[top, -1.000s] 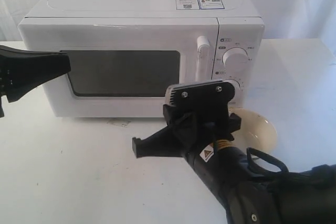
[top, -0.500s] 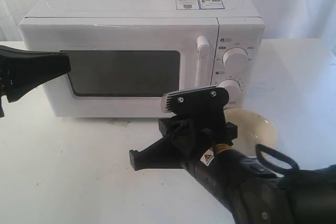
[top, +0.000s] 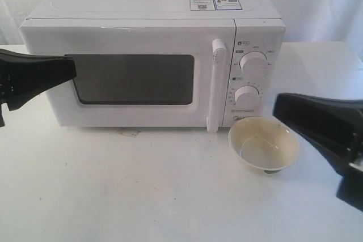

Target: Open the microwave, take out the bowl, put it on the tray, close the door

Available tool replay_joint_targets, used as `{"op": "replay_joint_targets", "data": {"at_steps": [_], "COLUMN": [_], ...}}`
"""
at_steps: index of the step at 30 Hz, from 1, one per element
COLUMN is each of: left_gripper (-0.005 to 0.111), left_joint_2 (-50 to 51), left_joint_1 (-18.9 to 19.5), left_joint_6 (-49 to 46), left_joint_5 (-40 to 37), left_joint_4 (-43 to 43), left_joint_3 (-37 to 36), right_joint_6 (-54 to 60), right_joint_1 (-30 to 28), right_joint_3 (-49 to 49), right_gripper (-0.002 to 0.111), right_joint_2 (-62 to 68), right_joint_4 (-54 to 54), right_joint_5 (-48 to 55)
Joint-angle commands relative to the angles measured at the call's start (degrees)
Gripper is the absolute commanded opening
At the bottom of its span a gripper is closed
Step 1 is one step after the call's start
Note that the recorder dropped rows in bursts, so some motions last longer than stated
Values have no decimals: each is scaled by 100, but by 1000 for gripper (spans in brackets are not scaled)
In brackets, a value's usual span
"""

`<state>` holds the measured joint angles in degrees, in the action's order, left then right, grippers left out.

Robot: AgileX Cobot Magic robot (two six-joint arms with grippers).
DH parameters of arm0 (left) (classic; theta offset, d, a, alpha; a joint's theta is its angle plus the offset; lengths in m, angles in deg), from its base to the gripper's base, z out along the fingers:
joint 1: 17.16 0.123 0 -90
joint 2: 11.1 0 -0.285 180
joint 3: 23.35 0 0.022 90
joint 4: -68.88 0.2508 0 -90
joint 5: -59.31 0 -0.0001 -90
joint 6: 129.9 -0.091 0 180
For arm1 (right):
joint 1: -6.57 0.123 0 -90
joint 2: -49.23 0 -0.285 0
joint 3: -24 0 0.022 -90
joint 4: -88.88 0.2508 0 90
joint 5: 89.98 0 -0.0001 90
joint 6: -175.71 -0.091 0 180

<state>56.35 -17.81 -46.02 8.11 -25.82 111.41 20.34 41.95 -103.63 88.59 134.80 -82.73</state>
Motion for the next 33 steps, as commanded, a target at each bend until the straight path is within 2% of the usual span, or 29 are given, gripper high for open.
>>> {"op": "replay_joint_targets", "data": {"at_steps": [1,9,18,27,33], "left_gripper": [0,0,0,0,0], "left_joint_2": [-6,-6,-6,-30,-30], "left_joint_1": [-1,-1,-1,-1,-1], "left_joint_6": [-10,-10,-10,-10,-10], "left_joint_5": [-89,-89,-89,-89,-89], "left_joint_4": [-78,-78,-78,21,55], "left_joint_3": [38,38,38,42,42], "right_joint_6": [90,98,127,112,101], "right_joint_1": [-810,-1725,-2183,-2231,-2231], "right_joint_3": [584,1310,2107,2484,2484], "right_gripper": [0,0,0,0,0], "right_joint_2": [-818,-2065,-3157,-3157,-3157], "right_joint_4": [-95,-95,-244,-244,-226], "right_joint_5": [141,130,-139,-725,-482]}}
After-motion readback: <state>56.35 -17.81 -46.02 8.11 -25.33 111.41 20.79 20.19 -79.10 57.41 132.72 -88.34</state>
